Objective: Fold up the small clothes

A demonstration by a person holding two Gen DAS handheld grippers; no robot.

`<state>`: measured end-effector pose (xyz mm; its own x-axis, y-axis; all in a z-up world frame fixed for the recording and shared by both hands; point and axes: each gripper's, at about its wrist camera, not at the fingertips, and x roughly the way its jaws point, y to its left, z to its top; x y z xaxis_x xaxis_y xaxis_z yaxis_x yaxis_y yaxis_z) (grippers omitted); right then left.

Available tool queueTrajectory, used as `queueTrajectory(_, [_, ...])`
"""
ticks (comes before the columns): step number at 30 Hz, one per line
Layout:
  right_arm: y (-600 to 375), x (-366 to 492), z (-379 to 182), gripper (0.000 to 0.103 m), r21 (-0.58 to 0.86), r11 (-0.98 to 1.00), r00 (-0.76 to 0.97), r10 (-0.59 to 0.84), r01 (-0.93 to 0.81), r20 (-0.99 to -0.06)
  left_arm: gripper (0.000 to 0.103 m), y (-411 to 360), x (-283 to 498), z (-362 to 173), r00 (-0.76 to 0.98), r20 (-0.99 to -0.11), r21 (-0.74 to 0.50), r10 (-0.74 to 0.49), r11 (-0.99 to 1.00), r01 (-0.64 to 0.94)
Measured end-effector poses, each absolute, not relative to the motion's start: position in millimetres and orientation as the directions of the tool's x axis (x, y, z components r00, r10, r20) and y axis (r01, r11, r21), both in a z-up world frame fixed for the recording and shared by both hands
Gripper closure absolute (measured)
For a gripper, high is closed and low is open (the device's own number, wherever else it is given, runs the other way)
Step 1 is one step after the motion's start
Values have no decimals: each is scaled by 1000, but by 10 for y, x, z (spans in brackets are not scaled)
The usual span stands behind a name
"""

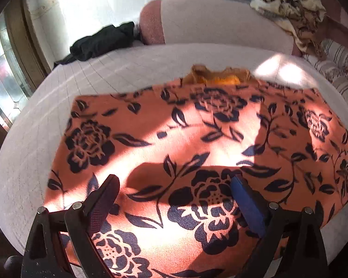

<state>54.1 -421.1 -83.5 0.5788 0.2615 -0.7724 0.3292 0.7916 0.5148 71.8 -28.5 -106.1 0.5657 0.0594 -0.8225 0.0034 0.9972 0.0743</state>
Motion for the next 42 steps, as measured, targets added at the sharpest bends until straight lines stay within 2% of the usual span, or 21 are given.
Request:
queueTrajectory(3, [-4429,549,-630,15,504,805,627,224,312,-746,5,-260,677,-1073,606,-794,61,45,998,6])
queueTrajectory(8, [-4588,1257,-639,15,545,805,588,330,233,-739,3,-233,685,-1083,615,-788,49,26,999,20])
queueTrajectory(11, [-4423,1893,-742,17,522,842,512,393,132,-764,2,-224,682,-1085,616,-787,46,20,999,27])
queueTrajectory(14, [-4279,2425,-962,20,460,879,427,372,122,-824,1,-216,702,-1091,613,-790,39,10,999,33])
queueTrajectory(16, [-4133,2628,-1060,55,439,894,381,375,93,-845,0,-213,701,-1101,618,-786,41,8,998,39])
queueTrajectory(17, [-4035,2672,-1021,85,407,911,374,355,67,-857,0,-208,699,-1103,621,-784,39,5,998,41])
queueTrajectory(19, [-3833,2595,-767,86,352,936,442,320,-9,-838,0,-202,705,-1112,627,-779,34,0,999,42])
queueTrajectory(21, [-3917,2566,-832,86,301,950,470,230,79,-852,0,-212,720,-1113,628,-778,32,1,999,39])
queueTrajectory(22, [-4012,2593,-1003,86,291,945,432,204,147,-878,0,-205,724,-1100,622,-783,29,-4,999,43])
queueTrajectory(24, [-4121,2534,-1058,73,350,920,469,234,176,-852,0,-125,705,-1035,606,-795,14,-19,999,50])
queueTrajectory(26, [-4103,2409,-899,34,293,936,488,166,195,-857,0,38,634,-887,621,-784,19,19,1000,-6])
queueTrajectory(30, [-4058,1950,-414,32,296,939,606,133,177,-784,0,490,321,-609,663,-747,-28,50,994,-106])
queueTrajectory(32, [-3951,1681,-231,30,380,918,648,220,115,-729,0,672,232,-743,614,-784,0,95,988,-154])
queueTrajectory(33, [-3854,1571,-196,28,411,908,647,268,77,-714,0,760,245,-934,545,-830,20,114,984,-175])
queueTrajectory(34, [-3738,1448,-199,27,442,896,638,321,34,-700,0,866,260,-1163,459,-884,-1,91,980,-197])
queueTrajectory(35, [-3622,1337,-255,24,476,879,628,370,1,-684,0,963,189,-1155,507,-861,-78,43,974,-215])
queueTrajectory(36, [-3487,1264,-377,18,505,863,606,409,-15,-682,0,978,163,-1074,506,-860,-66,60,971,-228])
queueTrajectory(37, [-3403,1187,-523,18,513,858,569,428,-13,-702,0,970,147,-992,501,-861,-42,84,971,-236])
queueTrajectory(39, [-3320,1063,-837,18,499,865,502,413,43,-760,0,951,33,-802,579,-807,-22,118,973,-230])
queueTrajectory(42, [-3357,915,-912,18,527,847,528,420,63,-738,0,934,-29,-812,567,-808,44,161,976,-215])
